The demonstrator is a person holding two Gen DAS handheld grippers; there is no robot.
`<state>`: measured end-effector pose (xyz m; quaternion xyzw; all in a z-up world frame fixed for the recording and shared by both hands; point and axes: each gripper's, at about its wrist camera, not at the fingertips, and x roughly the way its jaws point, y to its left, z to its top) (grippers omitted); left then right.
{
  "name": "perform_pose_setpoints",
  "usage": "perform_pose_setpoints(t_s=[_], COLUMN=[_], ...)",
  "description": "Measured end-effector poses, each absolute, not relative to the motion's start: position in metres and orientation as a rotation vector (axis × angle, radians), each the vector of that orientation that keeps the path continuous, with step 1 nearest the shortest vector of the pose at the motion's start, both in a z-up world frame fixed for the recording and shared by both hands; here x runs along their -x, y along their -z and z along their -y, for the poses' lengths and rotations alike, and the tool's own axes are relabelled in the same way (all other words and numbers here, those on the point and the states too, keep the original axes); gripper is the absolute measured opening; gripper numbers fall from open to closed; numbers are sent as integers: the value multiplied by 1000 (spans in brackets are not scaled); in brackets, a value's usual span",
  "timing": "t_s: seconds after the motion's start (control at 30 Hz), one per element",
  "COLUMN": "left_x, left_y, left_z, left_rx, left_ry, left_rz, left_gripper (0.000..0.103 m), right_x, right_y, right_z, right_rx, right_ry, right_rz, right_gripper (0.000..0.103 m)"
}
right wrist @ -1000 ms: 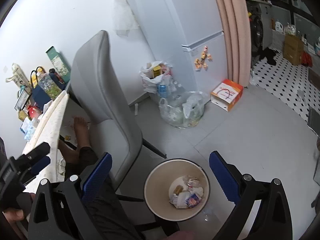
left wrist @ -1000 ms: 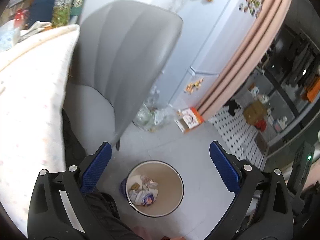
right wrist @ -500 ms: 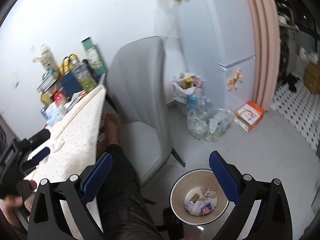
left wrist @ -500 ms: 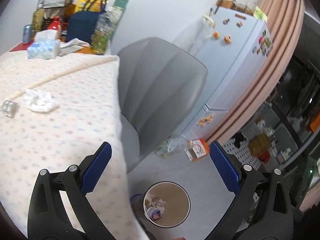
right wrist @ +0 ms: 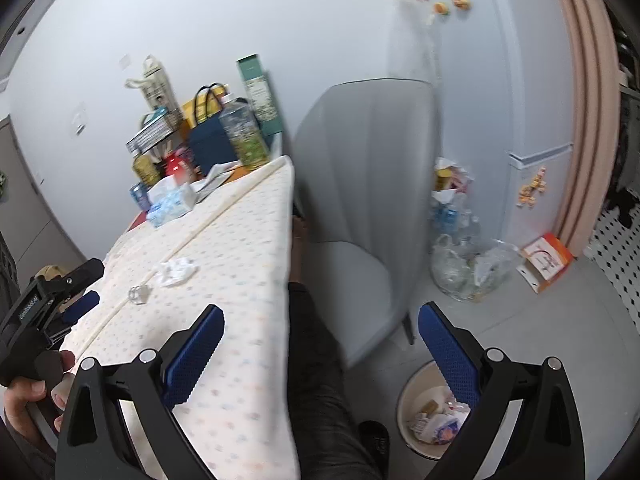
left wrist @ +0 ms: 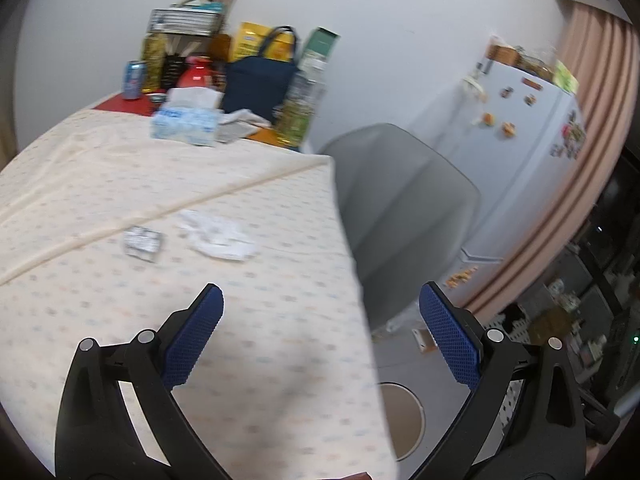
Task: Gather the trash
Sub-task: 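Move both tools back over the table toward the blister pack and tissue, then grasp the silver blister pack with the left tool while the right tool grasps the white tissue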
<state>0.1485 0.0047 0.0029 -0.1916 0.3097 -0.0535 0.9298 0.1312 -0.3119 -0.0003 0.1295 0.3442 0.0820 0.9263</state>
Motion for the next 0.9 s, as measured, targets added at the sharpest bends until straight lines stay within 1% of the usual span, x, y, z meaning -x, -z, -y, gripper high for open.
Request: perform_pose_setpoints(t_s=[0.13,0.27,0.5,0.8,0.9], left_x=[-147,-149,-173,-212,-221], left_y=[-1,1,16,42,51], left_z=[-41,-69,-111,-139,-147], left_rx=[409,367,314,286,318], left_ry=[58,26,-20,-72,-72], left_rz=[-637,-630,-687,-760,-787], left_gripper=[97,97,97,97,97], right_x=[-142,-158,-186,-229,-241], right_y=[-1,-1,4,12,21], right_z=[281,248,209,154,142], right_rx=[-251,-216,-212,-147,-125], right_ry=[-199,-238,-260,-300,-314], right_rz=[-715,-747,-776,-798,-822], right_gripper=[95,95,95,95,95])
